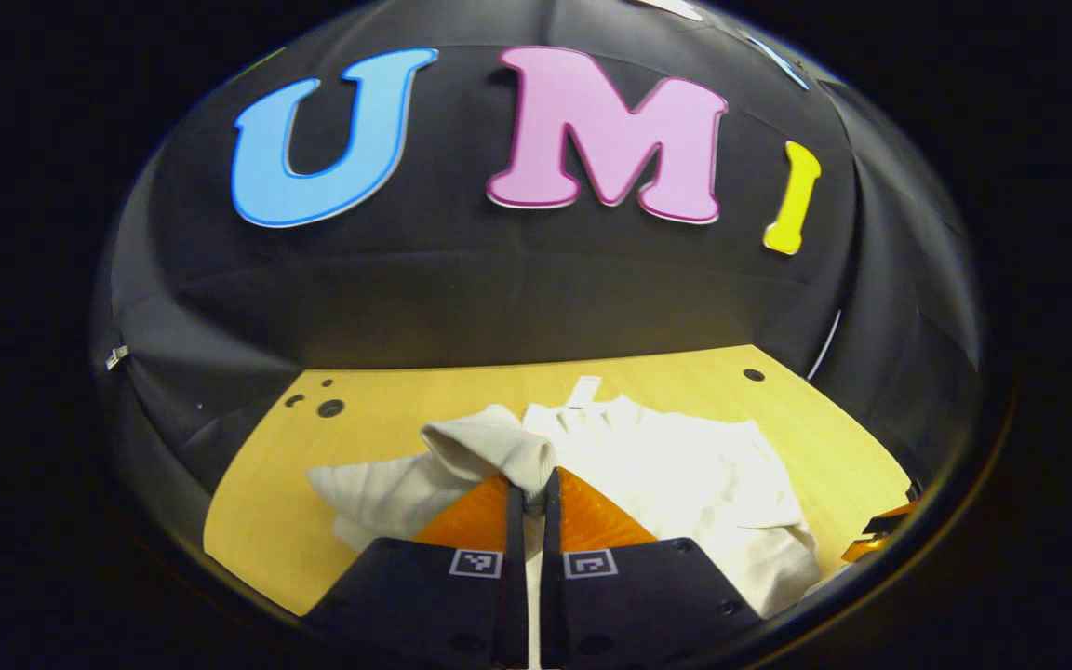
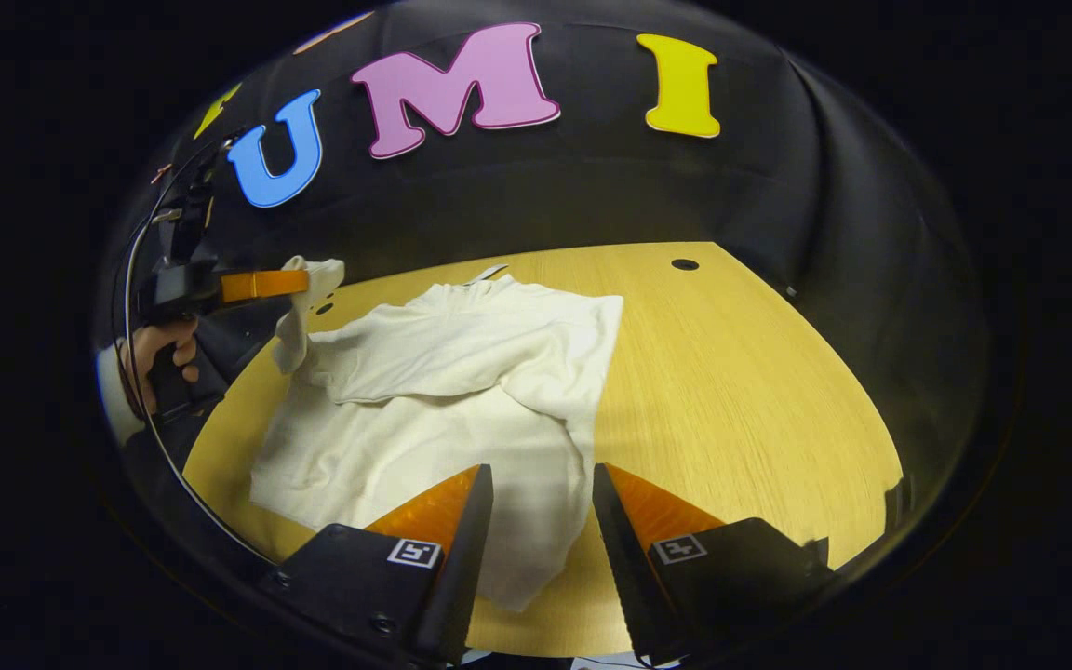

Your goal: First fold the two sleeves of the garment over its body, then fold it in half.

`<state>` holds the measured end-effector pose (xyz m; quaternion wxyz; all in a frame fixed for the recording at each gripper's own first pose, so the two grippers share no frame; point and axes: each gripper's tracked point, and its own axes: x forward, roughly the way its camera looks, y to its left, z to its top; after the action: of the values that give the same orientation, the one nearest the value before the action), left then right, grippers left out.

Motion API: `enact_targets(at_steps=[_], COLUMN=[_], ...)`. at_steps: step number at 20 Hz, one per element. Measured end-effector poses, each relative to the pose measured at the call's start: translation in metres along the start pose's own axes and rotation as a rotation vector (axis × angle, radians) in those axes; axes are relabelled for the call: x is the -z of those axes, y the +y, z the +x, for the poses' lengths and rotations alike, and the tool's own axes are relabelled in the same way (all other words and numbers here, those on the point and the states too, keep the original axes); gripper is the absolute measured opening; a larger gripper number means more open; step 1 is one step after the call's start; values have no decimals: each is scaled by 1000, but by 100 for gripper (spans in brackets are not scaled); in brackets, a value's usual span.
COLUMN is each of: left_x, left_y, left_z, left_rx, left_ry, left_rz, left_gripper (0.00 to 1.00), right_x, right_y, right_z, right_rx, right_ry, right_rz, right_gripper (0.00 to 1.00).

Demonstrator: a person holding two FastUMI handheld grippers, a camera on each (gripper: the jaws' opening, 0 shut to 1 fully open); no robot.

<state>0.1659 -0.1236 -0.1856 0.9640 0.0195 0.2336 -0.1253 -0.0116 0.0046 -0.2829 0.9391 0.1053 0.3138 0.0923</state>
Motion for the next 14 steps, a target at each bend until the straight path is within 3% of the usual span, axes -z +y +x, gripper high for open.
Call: enact_targets(at_steps=[8, 10, 14], left_x=[28, 40, 55], left_y=[-114, -132, -173], left_z=[36, 39, 25], left_rx=[135, 169, 297], left_ry=[44, 67, 83], left_rz=[62, 53, 29], left_gripper=[11, 15, 32], right_x=[12, 14, 19], right_y=[-29, -32, -36], right_z=[-3, -2, -2], right_rx=[13, 15, 24], right_ry=[23, 26, 35], right_rz=[18, 21, 24], right_gripper=[68, 68, 68])
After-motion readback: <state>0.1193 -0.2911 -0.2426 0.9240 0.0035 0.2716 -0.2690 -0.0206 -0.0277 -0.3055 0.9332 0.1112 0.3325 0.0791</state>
